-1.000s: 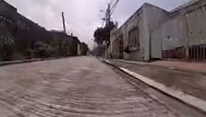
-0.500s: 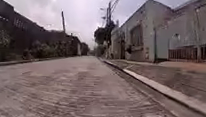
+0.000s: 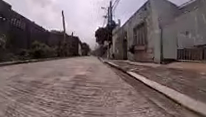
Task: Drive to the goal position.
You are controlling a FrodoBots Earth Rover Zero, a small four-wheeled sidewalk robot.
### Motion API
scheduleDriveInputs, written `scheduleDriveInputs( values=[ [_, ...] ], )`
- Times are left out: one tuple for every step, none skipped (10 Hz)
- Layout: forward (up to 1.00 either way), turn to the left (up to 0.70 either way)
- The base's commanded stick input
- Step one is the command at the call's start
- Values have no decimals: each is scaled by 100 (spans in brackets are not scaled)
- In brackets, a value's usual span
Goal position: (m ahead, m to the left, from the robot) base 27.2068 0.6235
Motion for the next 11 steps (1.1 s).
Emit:
scheduleDriveInputs(
  values=[
    [100, -11],
    [100, -32],
    [100, -16],
    [100, -1],
    [100, 0],
    [100, 0],
    [100, 0],
    [100, 0],
    [100, 0],
    [100, 0],
    [100, 0]
  ],
)
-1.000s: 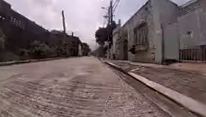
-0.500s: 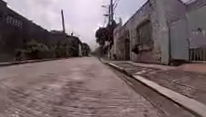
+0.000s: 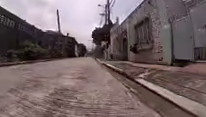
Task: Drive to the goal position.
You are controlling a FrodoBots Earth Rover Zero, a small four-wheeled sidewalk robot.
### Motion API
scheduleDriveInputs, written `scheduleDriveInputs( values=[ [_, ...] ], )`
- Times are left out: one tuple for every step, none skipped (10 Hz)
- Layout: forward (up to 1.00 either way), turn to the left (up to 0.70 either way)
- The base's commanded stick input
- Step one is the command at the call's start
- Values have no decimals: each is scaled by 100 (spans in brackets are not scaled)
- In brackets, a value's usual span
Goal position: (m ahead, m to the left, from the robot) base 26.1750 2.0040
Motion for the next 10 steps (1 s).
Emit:
scheduleDriveInputs(
  values=[
    [100, 0],
    [100, 0],
    [100, 0],
    [100, 0],
    [100, 0],
    [100, 0],
    [100, 0],
    [100, 0],
    [100, 0],
    [100, 0]
  ],
)
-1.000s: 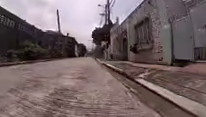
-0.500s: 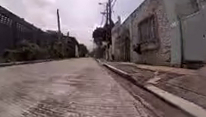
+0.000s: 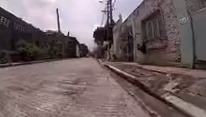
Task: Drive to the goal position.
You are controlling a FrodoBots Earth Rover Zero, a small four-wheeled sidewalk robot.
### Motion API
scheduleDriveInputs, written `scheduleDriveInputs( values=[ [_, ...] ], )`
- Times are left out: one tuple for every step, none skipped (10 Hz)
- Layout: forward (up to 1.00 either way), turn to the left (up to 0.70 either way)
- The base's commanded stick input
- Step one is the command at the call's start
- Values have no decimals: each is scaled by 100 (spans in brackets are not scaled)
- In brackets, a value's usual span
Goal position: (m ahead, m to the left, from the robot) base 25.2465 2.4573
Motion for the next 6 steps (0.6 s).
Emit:
scheduleDriveInputs(
  values=[
    [100, 0],
    [100, 0],
    [100, 0],
    [100, 0],
    [100, 0],
    [100, 1]
  ],
)
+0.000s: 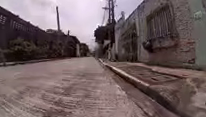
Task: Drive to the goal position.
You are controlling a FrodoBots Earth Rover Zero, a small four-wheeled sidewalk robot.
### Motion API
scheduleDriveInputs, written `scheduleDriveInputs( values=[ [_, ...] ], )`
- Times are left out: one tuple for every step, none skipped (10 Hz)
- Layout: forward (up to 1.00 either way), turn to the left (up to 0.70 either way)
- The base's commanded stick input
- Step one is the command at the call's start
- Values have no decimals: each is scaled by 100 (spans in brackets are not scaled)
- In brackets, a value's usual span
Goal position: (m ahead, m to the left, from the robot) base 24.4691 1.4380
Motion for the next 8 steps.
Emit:
scheduleDriveInputs(
  values=[
    [100, 3],
    [100, 9],
    [100, 19],
    [100, 37],
    [100, 40],
    [100, 7],
    [100, 0],
    [100, 0]
  ],
)
